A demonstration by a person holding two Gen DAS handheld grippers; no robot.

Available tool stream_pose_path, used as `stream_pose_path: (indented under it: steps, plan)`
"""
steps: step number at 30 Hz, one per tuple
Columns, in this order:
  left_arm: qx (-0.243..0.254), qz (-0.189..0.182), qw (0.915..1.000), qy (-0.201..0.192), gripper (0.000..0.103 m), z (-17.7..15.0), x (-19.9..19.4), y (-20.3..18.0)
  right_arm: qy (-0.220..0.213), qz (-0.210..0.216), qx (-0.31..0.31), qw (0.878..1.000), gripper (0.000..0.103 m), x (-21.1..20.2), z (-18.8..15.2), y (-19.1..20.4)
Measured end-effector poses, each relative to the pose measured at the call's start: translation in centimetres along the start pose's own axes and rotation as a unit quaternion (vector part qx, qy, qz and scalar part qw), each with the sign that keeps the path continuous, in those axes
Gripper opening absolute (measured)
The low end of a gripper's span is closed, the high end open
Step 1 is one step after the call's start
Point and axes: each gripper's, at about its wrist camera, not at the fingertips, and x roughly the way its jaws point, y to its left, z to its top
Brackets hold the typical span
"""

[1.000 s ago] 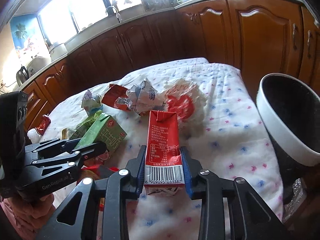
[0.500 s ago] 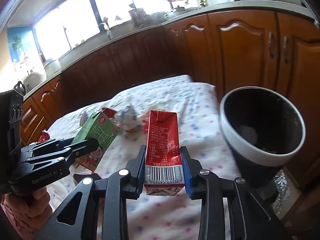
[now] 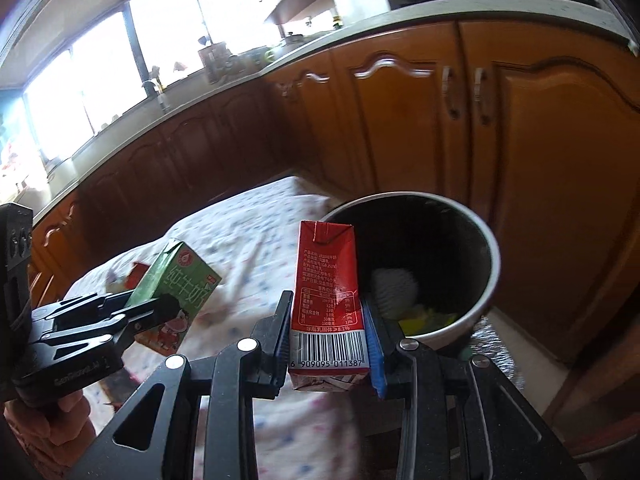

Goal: Collect trash
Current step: 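Carry both cartons over the black bin and open both grippers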

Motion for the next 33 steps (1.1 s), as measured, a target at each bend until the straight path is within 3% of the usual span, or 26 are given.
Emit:
stream_pose_path:
  steps: [20,33]
  plan:
    - [0.032,-0.031,0.9983,0.038,0.031,7.4,6.7,-6.8,0.022,-0.037,0.017,0.999,0.032,3.6,3.8,-6.3]
    - [0.034,-0.024,0.9965,0.072,0.032,8.3,11.1,-8.6,0.041,-0.036,0.038,0.998,0.034,5.6,4.2,-8.5]
